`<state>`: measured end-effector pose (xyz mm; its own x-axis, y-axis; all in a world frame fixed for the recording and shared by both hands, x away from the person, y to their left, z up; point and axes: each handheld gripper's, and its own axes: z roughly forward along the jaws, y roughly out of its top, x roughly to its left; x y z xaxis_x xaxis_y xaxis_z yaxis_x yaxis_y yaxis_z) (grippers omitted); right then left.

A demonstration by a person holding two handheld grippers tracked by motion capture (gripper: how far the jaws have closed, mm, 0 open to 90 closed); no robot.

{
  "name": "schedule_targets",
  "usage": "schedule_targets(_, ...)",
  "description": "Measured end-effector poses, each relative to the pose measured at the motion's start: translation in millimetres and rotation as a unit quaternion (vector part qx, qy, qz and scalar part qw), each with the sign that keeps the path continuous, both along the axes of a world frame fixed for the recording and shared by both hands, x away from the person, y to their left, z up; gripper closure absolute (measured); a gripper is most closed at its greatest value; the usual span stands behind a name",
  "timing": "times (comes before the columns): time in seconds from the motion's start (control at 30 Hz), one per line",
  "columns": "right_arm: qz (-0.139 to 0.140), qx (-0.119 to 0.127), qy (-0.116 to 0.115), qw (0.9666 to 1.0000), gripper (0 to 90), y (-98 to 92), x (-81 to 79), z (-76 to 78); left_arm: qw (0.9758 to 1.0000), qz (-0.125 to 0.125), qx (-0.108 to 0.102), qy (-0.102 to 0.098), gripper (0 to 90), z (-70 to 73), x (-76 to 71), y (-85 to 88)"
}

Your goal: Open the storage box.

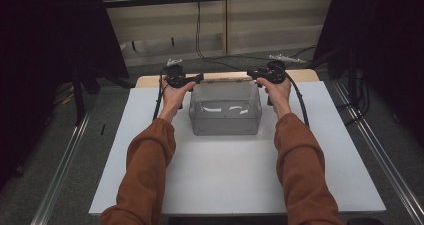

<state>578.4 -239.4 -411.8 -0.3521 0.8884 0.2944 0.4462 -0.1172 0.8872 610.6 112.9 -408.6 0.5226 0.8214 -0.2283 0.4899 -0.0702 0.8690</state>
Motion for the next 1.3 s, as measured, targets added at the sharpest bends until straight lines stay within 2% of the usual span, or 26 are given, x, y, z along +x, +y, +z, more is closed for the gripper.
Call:
schedule_targets(0.03, 0.002, -0.003, 0.001, 1.0000, 39.2, 0.2, -1.0, -0.2, 1.0000, -0.001, 0.008, 0.001, 10.7, -0.9, -0.5, 0.4)
schedule_targets(0.13, 0.006, -0.008, -0.005, 0.9999, 35.4, 0.5, -3.8, -0.8, 1.0000, 0.001, -0.003, -0.009, 8.1, -2.5, -2.7, 1.9)
schedule_targets(0.2, 0.011, -0.008, -0.006, 0.9999, 31.5, 1.4, -6.0, -0.2, 0.9998, 0.000, 0.002, -0.018, 7.9, -1.9, -4.6, 2.8)
schedule_targets(0.27, 0.012, -0.021, -0.003, 0.9997, 28.4, 3.3, -8.6, 1.2, 0.9998, -0.001, 0.006, -0.021, 7.5, -1.6, -6.0, 3.6)
schedule_targets(0.33, 0.012, -0.028, -0.015, 0.9994, 26.5, 4.3, -12.2, 3.0, 0.9996, -0.001, 0.007, -0.029, 6.8, -0.1, -8.2, 4.0)
schedule_targets(0.43, 0.012, -0.028, -0.022, 0.9993, 20.9, 4.5, -16.6, 4.3, 0.9995, -0.001, 0.004, -0.032, 6.5, 2.8, -11.2, 5.5)
schedule_targets(0.57, 0.007, -0.025, -0.019, 0.9995, 12.2, 2.9, -21.2, 3.1, 0.9992, -0.008, 0.003, -0.040, 5.9, 6.3, -16.1, 5.2)
schedule_targets(0.67, 0.004, -0.026, -0.024, 0.9994, 10.2, 3.1, -27.1, 3.6, 0.9984, -0.008, 0.017, -0.052, 6.8, 7.3, -21.1, 4.2)
schedule_targets(1.0, 0.003, -0.038, -0.050, 0.9980, 5.6, 7.7, -45.8, 10.4, 0.9984, -0.011, -0.004, -0.056, 4.5, 1.7, -37.7, 9.0)
schedule_targets(1.07, 0.003, -0.045, -0.052, 0.9976, 5.6, 7.6, -48.7, 11.2, 0.9980, -0.013, -0.013, -0.061, 4.3, 1.4, -41.0, 10.2)
schedule_targets(1.13, 0.001, -0.058, -0.057, 0.9967, 5.5, 7.7, -51.8, 11.0, 0.9972, -0.026, -0.006, -0.070, 3.0, 2.1, -44.9, 11.5)
schedule_targets(1.23, -0.002, -0.069, -0.064, 0.9955, 5.5, 8.1, -57.1, 9.7, 0.9957, -0.028, -0.018, -0.086, 2.8, 3.5, -50.9, 14.2)
schedule_targets(1.3, -0.006, -0.074, -0.066, 0.9951, 5.2, 7.8, -60.7, 8.8, 0.9947, -0.030, -0.015, -0.097, 2.7, 4.5, -55.9, 15.3)
